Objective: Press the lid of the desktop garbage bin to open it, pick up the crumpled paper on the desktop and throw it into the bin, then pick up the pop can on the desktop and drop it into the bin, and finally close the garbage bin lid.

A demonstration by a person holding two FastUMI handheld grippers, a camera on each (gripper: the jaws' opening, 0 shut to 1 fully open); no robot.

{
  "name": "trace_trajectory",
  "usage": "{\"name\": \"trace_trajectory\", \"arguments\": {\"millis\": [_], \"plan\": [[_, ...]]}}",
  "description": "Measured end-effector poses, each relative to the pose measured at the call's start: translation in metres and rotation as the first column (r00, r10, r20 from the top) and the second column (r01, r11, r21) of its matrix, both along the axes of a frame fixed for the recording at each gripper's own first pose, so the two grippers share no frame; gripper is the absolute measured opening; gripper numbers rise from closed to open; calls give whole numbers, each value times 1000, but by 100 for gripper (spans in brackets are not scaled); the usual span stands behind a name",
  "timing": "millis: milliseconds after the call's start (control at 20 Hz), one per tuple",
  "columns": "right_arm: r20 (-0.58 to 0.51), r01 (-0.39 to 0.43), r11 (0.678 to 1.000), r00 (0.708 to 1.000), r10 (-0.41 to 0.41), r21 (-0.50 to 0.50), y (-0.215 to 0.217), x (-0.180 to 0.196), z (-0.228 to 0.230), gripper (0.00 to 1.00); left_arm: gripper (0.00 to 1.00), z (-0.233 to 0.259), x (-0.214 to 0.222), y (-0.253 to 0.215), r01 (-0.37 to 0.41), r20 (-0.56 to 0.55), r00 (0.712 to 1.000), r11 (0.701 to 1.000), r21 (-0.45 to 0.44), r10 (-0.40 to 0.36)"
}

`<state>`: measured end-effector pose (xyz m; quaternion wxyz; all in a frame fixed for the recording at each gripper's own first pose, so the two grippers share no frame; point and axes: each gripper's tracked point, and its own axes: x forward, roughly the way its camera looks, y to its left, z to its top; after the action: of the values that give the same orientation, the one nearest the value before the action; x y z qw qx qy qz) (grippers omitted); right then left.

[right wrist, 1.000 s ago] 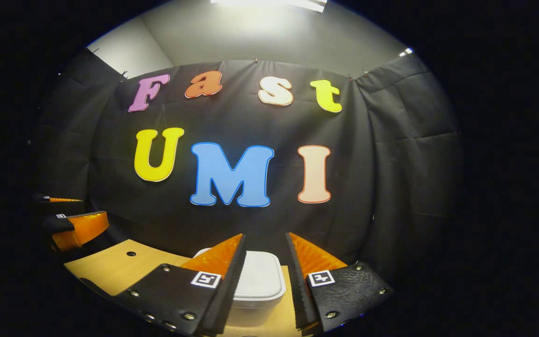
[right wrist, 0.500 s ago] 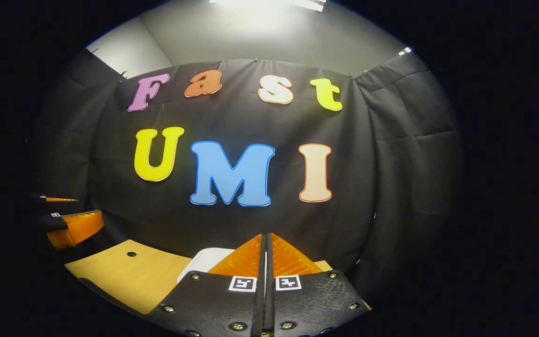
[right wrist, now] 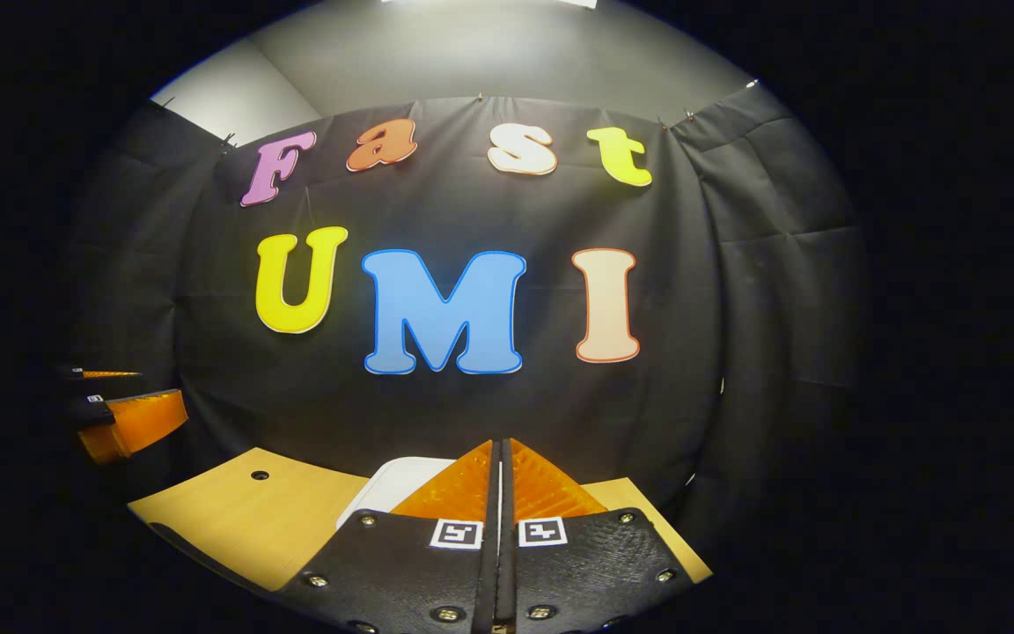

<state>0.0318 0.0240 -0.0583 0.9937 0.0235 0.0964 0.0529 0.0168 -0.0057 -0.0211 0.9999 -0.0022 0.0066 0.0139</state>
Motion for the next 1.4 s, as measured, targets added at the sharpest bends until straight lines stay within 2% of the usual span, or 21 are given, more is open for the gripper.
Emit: {"name": "trace_trajectory", "arguments": {"millis": [350,750,1000,1200,1250,1350,1400], "plan": [[-107,-84,996,991,83,-8,21,15,-48,1,91,-2,0,1,-8,10,1000,1000,20,7],[-264,-132,991,956,129,5,36,16,-112,1,91,-10,14,8,-32,4,999,999,21,32],[-269,-127,992,955,128,22,38,22,-117,1,91,-17,24,8,-31,-7,999,999,12,31],[-291,-102,988,948,132,116,38,22,-121,1,91,-19,26,6,-19,-13,1000,1000,3,19],[-293,-100,986,946,136,137,38,22,-121,1,94,-20,27,6,-15,-16,1000,1000,1,15],[-290,-107,987,947,138,120,39,22,-121,1,91,-21,29,2,-7,-21,1000,1000,-2,7],[-283,-111,989,950,134,95,40,22,-122,1,94,-22,31,-1,-5,-23,1000,1000,-2,5]]}}
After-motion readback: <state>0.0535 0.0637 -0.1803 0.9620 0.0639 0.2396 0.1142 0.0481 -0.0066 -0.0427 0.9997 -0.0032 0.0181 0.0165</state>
